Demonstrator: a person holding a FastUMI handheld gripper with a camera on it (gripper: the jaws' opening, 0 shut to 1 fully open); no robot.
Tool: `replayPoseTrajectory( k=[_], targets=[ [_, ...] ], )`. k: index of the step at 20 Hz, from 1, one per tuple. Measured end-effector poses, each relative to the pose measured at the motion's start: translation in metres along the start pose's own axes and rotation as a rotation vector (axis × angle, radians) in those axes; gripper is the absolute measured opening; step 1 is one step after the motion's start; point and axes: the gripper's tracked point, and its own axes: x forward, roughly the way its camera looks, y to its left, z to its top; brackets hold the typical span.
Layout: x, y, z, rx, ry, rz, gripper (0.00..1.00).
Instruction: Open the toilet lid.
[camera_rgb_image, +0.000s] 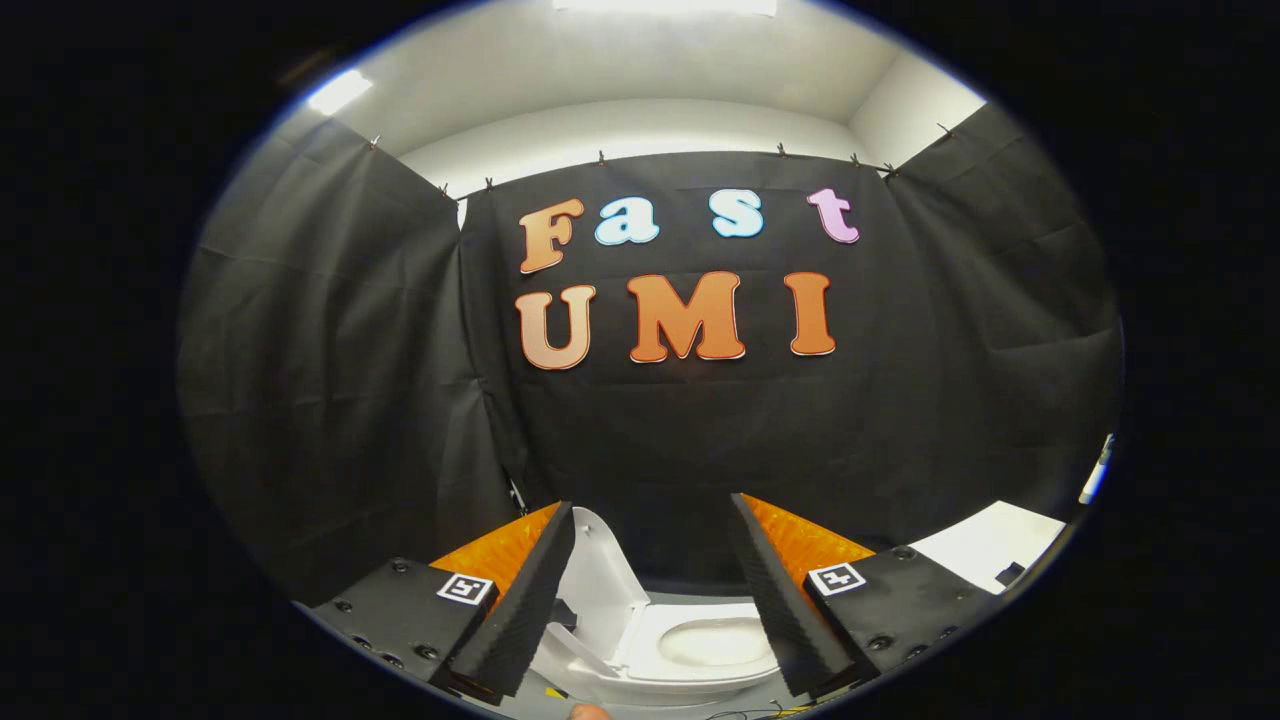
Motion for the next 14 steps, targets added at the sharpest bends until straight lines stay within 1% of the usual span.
replayPoseTrajectory(
  k=[14],
  targets=[
    [-0.0006, 0.0028, -0.0041, 0.0, 0.007, 0.01, 0.99]
  ],
)
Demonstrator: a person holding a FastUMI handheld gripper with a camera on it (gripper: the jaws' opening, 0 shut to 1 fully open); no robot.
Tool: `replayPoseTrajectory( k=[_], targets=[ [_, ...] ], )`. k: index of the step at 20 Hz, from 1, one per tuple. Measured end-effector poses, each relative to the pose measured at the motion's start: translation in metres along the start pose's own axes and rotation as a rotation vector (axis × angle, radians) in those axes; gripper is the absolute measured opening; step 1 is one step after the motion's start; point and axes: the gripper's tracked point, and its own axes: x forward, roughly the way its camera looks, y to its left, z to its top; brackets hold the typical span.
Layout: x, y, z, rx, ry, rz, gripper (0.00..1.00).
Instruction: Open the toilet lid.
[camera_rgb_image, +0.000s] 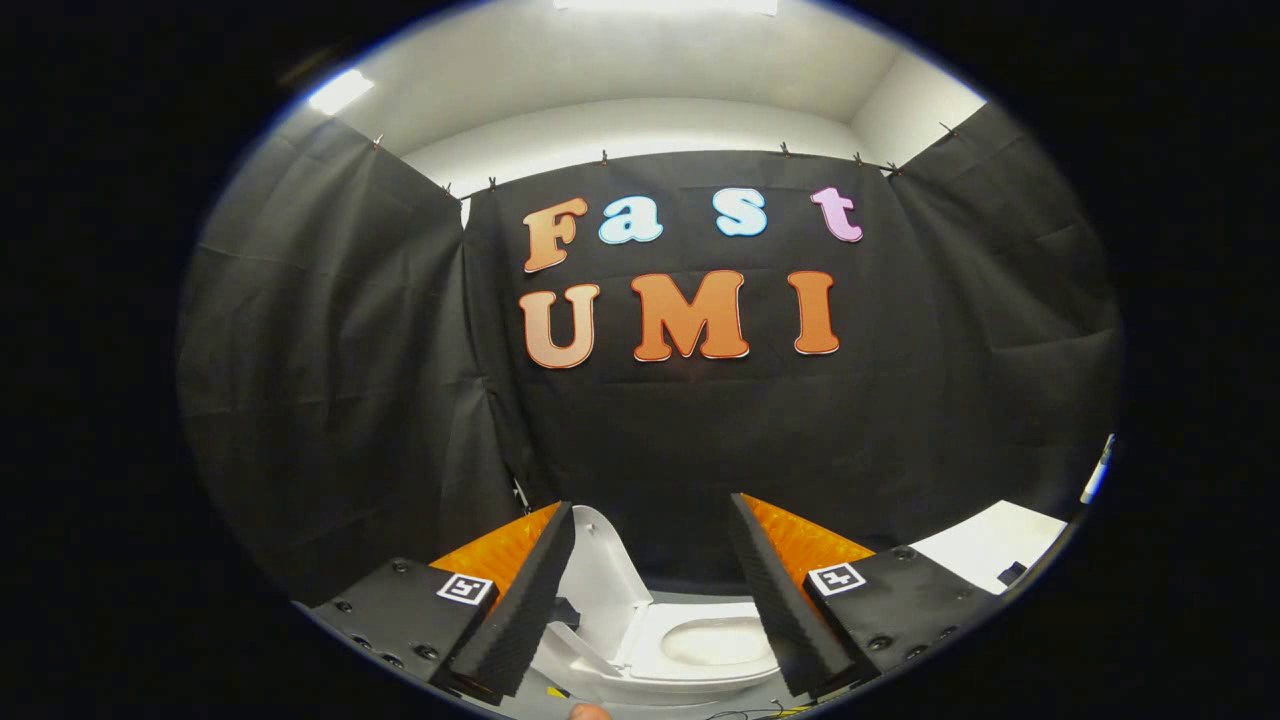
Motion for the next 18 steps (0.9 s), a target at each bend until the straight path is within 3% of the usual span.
replayPoseTrajectory(
  k=[18],
  targets=[
    [-0.0031, -0.0038, 0.0018, 0.002, -0.007, -0.001, 0.99]
  ],
)
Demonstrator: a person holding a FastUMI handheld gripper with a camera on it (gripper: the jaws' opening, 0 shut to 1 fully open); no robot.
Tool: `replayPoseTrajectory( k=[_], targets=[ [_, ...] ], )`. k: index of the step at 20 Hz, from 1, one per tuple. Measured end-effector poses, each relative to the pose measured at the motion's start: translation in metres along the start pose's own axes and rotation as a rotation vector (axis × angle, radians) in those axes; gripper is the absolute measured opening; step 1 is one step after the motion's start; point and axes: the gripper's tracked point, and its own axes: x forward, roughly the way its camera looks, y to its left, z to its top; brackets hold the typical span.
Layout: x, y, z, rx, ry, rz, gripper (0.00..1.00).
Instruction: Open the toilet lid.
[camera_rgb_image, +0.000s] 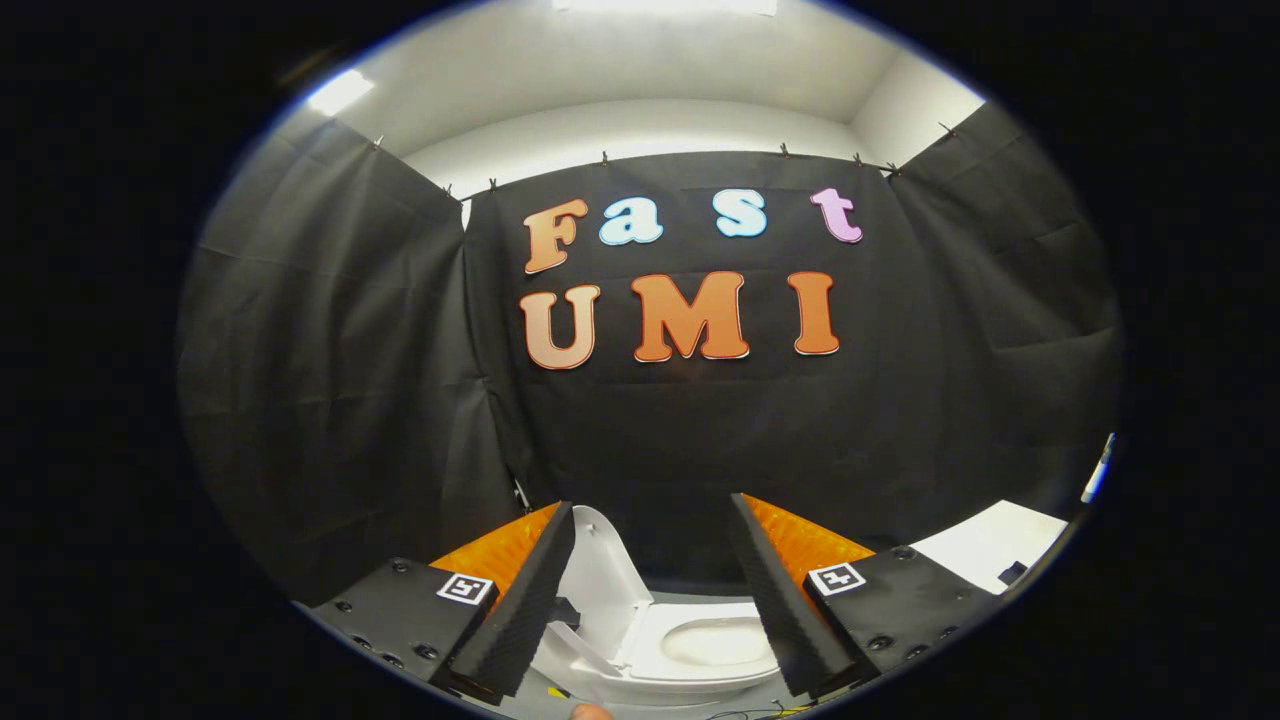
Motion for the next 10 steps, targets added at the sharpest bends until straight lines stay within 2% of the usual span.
replayPoseTrajectory(
  k=[5, 10],
  targets=[
    [0.005, -0.001, 0.009, 0.013, -0.016, 0.005, 0.99],
    [-0.003, -0.014, 0.04, -0.04, -0.071, 0.015, 0.99]
  ],
)
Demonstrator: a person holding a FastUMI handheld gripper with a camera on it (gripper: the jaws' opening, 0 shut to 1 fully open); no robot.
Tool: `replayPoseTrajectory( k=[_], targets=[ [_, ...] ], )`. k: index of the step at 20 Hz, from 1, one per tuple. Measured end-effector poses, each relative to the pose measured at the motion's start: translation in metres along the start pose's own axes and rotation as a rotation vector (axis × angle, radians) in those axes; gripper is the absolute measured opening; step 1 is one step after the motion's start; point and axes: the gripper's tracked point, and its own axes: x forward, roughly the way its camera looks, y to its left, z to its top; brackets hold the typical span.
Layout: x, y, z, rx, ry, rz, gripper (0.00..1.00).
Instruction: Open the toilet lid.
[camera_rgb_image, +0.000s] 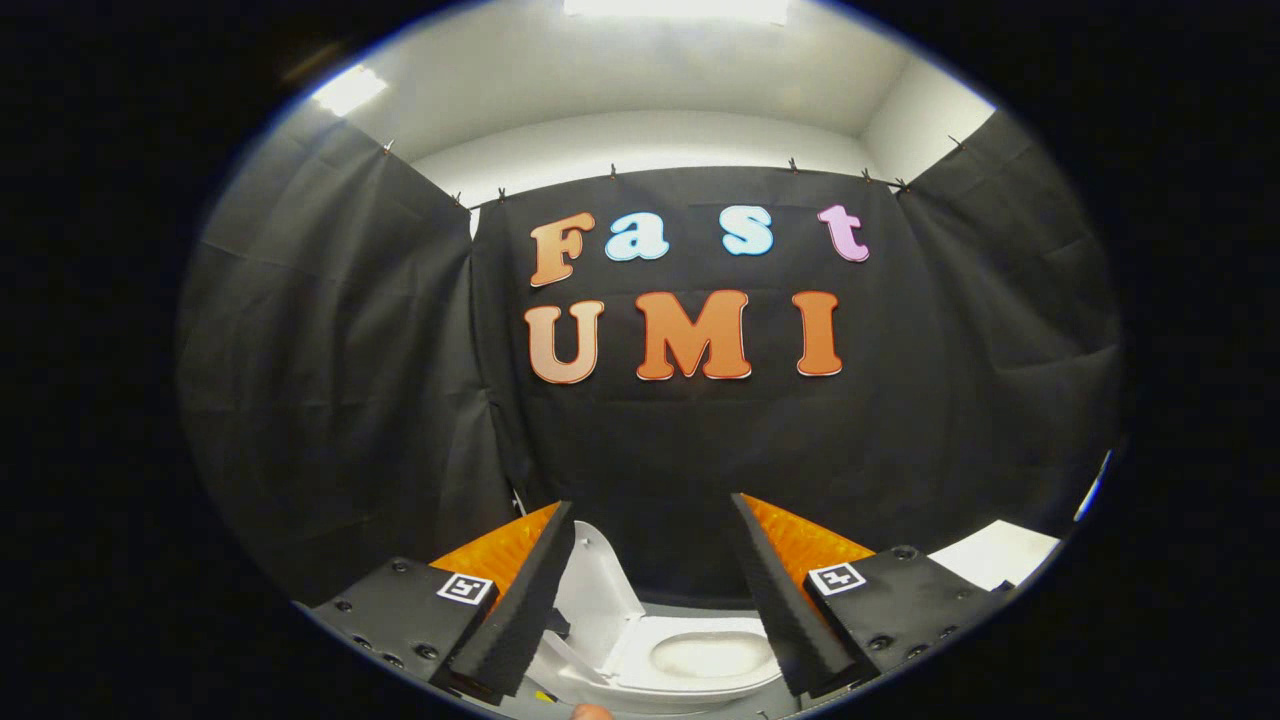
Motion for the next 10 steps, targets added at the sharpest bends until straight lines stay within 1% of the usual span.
replayPoseTrajectory(
  k=[4, 8, 10],
  targets=[
    [-0.016, -0.013, 0.035, 0.05, -0.082, 0.005, 0.99],
    [-0.035, -0.036, 0.082, 0.044, -0.211, -0.006, 0.98],
    [-0.045, -0.05, 0.091, 0.029, -0.247, -0.033, 0.98]
  ],
)
